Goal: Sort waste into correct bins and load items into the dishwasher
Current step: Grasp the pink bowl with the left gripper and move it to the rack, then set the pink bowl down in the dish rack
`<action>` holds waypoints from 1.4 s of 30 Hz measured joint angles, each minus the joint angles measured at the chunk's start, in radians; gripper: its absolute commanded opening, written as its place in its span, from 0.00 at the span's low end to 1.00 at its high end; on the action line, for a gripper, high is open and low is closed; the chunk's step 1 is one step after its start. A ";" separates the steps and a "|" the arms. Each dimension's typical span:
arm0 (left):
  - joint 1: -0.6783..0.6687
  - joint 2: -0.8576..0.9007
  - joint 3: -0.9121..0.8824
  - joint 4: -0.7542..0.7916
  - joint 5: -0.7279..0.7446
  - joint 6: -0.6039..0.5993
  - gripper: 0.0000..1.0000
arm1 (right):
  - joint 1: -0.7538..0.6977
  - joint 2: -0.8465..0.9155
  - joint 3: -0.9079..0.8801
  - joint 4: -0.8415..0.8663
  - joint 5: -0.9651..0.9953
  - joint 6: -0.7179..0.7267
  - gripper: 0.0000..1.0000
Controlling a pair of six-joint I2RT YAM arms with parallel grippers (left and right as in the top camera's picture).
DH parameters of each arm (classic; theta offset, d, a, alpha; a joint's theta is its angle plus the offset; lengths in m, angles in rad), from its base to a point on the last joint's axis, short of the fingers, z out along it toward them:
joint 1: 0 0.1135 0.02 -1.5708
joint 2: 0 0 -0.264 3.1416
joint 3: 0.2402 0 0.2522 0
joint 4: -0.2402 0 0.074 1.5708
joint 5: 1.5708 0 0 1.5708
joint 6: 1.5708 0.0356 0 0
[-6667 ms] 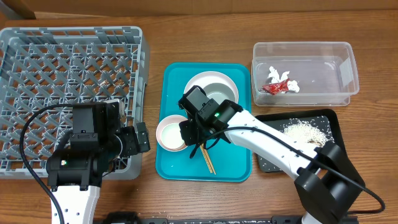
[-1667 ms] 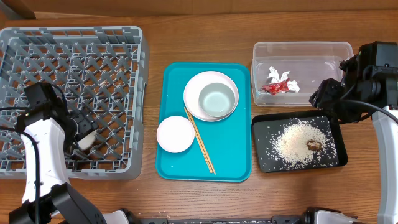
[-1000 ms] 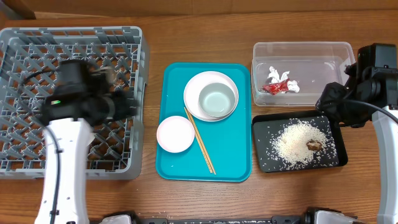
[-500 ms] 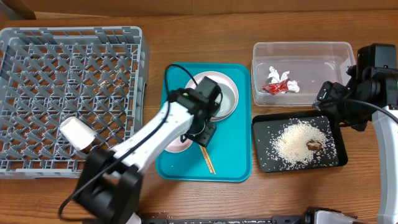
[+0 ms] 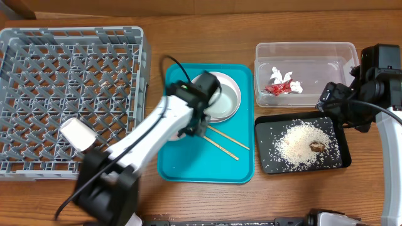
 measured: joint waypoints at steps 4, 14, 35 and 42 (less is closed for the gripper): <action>0.145 -0.186 0.096 0.043 0.053 0.087 0.04 | 0.000 0.000 0.000 0.000 0.000 0.000 0.82; 0.801 -0.190 0.136 0.132 0.721 0.433 0.04 | 0.000 0.000 0.000 0.000 0.000 0.000 0.82; 1.215 0.227 0.138 0.221 1.315 0.539 0.09 | 0.000 0.000 0.000 -0.023 0.000 0.000 0.82; 1.357 0.250 0.136 0.066 1.296 0.536 0.62 | 0.000 0.000 0.000 -0.024 0.000 0.000 0.82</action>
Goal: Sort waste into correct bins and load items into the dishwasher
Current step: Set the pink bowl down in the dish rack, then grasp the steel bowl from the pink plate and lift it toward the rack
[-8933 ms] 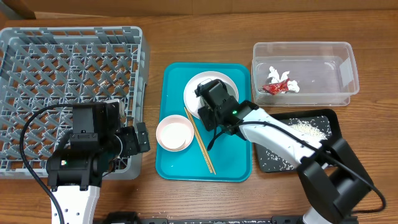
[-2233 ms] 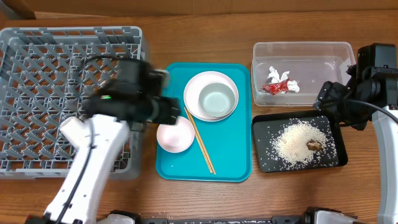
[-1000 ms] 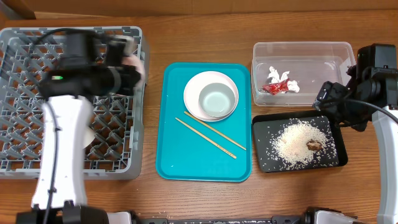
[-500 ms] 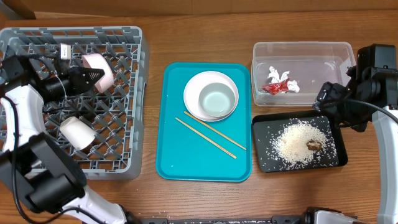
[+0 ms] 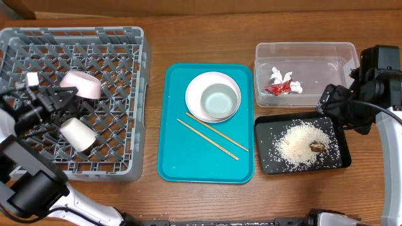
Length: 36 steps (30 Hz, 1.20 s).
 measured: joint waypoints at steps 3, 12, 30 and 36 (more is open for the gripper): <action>0.032 -0.001 0.000 -0.040 -0.004 0.000 0.95 | 0.000 0.000 0.000 -0.002 0.000 0.000 0.82; -0.067 -0.306 -0.005 -0.093 -0.129 -0.012 1.00 | 0.000 0.000 0.000 -0.032 0.000 0.000 0.84; -1.234 -0.321 -0.004 0.153 -0.949 -0.209 1.00 | 0.000 0.000 0.000 -0.060 0.054 0.049 0.89; -1.390 -0.087 -0.004 0.232 -1.049 -0.216 0.97 | 0.000 0.000 0.000 -0.059 0.063 0.056 0.90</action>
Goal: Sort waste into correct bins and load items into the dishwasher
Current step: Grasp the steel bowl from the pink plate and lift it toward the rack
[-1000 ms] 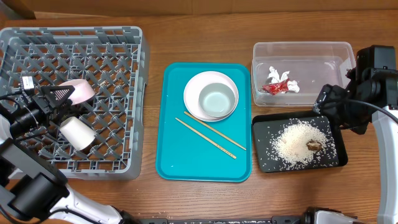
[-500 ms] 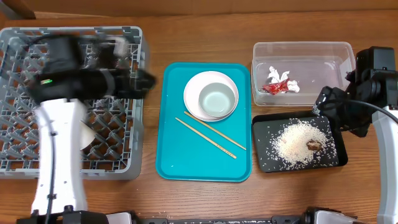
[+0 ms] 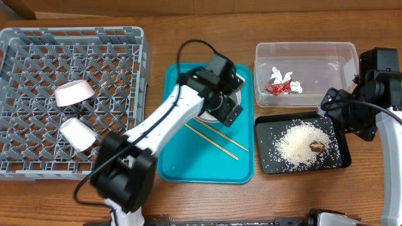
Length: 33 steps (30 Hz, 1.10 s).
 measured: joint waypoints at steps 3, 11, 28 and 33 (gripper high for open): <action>-0.027 0.081 0.000 0.013 -0.049 0.002 0.67 | 0.000 0.000 0.000 -0.002 0.001 0.002 0.90; -0.029 0.105 0.000 -0.001 -0.161 -0.004 0.04 | 0.000 0.000 0.000 -0.001 0.001 0.003 0.90; 0.187 -0.125 0.184 -0.097 -0.078 -0.113 0.04 | 0.000 0.000 0.000 -0.012 0.001 0.003 0.90; 0.491 -0.237 0.215 -0.091 0.174 -0.131 0.04 | 0.000 0.000 0.000 -0.013 0.001 0.003 0.90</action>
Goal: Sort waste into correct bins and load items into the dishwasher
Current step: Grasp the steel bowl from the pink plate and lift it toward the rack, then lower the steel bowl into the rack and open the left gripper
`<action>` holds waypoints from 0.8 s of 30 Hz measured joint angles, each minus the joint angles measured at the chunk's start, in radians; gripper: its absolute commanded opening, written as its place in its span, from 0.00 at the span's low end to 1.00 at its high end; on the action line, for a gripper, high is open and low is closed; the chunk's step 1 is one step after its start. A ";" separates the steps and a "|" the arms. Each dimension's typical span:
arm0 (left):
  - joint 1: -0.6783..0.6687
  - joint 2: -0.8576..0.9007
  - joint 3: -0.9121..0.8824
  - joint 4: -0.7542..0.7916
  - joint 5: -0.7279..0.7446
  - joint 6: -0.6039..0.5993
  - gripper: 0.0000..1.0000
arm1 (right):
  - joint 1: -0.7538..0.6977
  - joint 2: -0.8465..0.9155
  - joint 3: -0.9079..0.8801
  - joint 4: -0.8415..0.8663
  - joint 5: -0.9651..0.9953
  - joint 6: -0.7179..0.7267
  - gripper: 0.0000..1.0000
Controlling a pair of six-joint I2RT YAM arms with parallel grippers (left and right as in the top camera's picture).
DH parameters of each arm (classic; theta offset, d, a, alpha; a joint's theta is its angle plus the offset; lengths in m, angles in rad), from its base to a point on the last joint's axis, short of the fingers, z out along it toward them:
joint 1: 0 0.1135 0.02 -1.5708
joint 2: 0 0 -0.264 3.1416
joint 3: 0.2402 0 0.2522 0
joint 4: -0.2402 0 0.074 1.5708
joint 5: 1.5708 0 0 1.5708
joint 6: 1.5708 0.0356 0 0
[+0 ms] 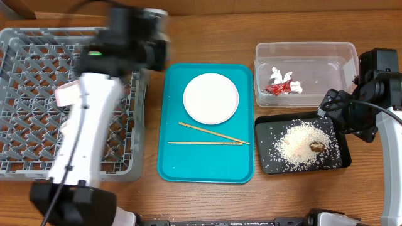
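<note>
My left arm reaches up over the grey dish rack [38, 56]. Its gripper [147, 44] is motion-blurred above the rack's far right corner, so its jaws and any load are unreadable. A pink bowl [63, 94] lies in the rack, partly behind the arm. On the teal tray [188, 163] a white plate [211, 98] sits bare, with two chopsticks [207, 133] below it. My right gripper [331, 103] hangs at the far left corner of the black tray [270, 160]; its jaws are not readable.
A clear bin [306, 53] at the back right holds a red and white wrapper [282, 85]. The black tray carries spilled rice [301, 141] and a brown scrap [317, 146]. Wooden table surrounds everything.
My left gripper has gone from the plate on the tray to above the rack's far right corner. The pale bowl is gone from the plate. One chopstick now lies level instead of diagonal.
My left gripper was over the tray beside the plate with its pale bowl. Then it was at the rack's left with a pink bowl. Then it was back at the pale bowl, with the pink bowl left in the rack. Now the plate is bare. The right arm stayed put.
</note>
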 measured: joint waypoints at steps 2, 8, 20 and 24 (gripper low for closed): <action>0.117 0.011 0.000 -0.010 0.134 -0.003 0.04 | 0.000 0.000 0.000 0.000 0.000 0.000 0.90; 0.359 0.137 0.000 -0.014 0.512 -0.002 0.04 | 0.000 0.000 0.000 0.000 0.000 0.000 0.90; 0.583 0.389 -0.001 -0.017 0.932 0.058 0.04 | 0.000 0.000 0.000 -0.009 0.000 0.000 0.90; 0.617 0.413 -0.001 -0.019 0.977 0.077 0.04 | 0.000 0.000 0.000 -0.008 0.000 0.000 0.90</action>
